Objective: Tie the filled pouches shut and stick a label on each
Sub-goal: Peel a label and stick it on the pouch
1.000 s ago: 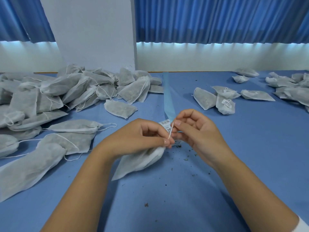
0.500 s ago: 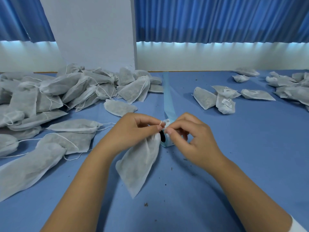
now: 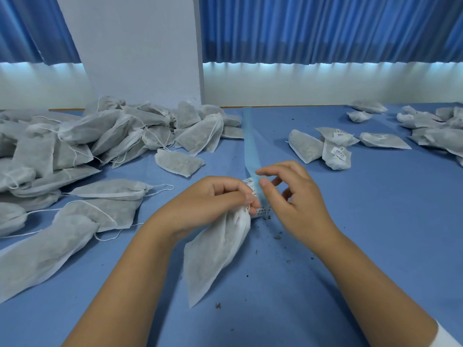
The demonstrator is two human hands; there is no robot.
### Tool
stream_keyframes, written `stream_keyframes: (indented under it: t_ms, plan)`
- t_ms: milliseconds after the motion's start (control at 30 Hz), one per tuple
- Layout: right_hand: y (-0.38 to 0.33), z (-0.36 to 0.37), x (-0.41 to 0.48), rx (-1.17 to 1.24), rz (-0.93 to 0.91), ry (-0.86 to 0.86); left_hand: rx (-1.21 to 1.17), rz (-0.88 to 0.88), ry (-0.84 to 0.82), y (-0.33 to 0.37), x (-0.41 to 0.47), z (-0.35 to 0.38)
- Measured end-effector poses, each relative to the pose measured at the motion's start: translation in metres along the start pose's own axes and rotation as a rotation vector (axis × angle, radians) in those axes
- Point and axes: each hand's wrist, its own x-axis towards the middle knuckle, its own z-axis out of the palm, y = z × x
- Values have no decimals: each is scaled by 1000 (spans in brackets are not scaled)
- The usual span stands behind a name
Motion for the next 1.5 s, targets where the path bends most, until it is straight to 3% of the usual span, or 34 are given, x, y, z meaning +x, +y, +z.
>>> stream_keyframes:
  t_ms: [233, 500, 967, 1233, 1367, 1500]
  plan:
    - [-14, -2, 0, 133, 7, 195, -35, 7, 155, -4, 4, -2]
    - [-22, 2, -8, 254, -47, -47, -39, 21, 210, -1, 5, 1]
    - [-20, 0, -7, 522, 89, -92, -2, -9, 199, 0, 4, 0]
    - [-19, -1, -4, 548, 148, -238, 0, 21, 180, -3, 5, -2]
    - [-18, -1, -3, 546, 183, -201, 72, 10, 283, -8, 8, 0]
    - [-19, -1, -1, 582, 213, -149, 157, -52, 254, -9, 9, 2]
